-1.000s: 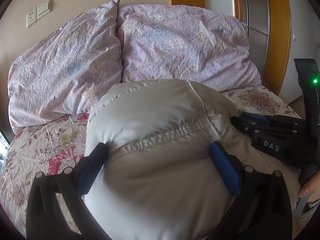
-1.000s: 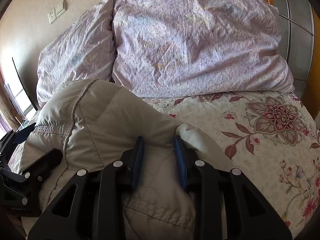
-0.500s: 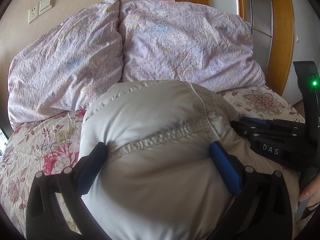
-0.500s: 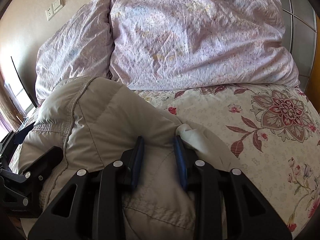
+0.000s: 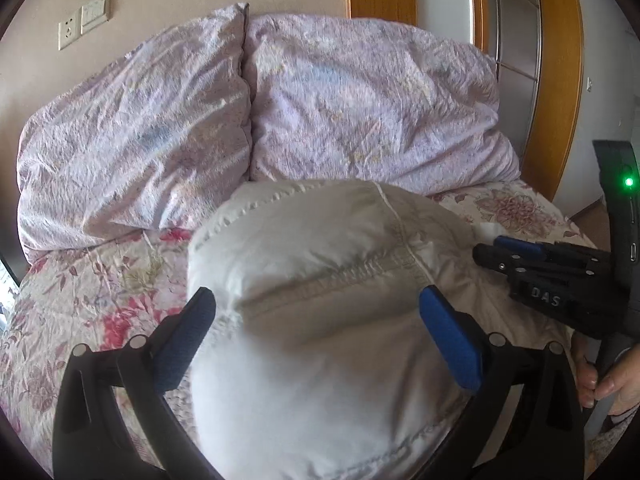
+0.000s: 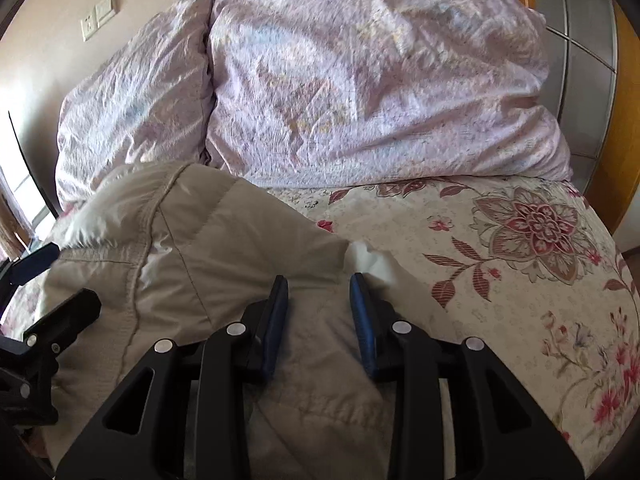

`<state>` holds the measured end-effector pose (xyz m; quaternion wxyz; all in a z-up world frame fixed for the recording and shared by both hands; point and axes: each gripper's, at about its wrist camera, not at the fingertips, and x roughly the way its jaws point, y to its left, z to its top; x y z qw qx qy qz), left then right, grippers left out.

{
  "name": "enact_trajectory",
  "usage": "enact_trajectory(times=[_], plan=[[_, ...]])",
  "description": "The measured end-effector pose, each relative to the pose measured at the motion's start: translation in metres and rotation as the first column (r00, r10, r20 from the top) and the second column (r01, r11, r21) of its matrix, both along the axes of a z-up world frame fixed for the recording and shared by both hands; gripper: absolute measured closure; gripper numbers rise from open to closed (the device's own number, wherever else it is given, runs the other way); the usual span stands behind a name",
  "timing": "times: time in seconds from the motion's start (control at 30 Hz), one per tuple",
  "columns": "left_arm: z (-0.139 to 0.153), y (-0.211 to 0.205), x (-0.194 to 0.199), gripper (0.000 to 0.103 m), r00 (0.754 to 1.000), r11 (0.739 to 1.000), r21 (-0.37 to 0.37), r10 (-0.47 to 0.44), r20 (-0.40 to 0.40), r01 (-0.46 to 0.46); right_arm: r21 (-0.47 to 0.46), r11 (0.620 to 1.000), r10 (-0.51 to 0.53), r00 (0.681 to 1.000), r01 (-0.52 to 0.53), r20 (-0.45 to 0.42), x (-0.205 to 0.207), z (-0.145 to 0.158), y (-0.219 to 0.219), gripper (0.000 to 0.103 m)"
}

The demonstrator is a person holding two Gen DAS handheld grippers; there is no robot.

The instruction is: Fold large clothes

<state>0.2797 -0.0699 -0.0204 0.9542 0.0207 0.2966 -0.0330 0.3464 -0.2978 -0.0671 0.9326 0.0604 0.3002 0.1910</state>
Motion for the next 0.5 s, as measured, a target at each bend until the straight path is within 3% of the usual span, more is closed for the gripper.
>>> enact_trajectory(times=[0.1, 0.3, 0.5], plan=[[0.017, 0.013, 0.003, 0.002, 0.999, 1.0, 0.022, 0.011, 0.036, -0.012, 0.088, 0.996, 0.022, 0.999, -0.024, 0.027, -0.016, 0.011, -0.011, 0.069], [0.0, 0.017, 0.041, 0.002, 0.997, 0.997, 0.058, 0.051, -0.06, -0.047, -0.071, 0.996, 0.046, 0.999, -0.045, 0.015, -0.009, -0.001, 0.014, 0.069], [-0.022, 0.013, 0.058, 0.002, 0.991, 0.997, 0.037, 0.068, -0.117, -0.064, -0.094, 0.994, 0.048, 0.999, -0.047, 0.007, 0.003, -0.017, 0.019, 0.068]])
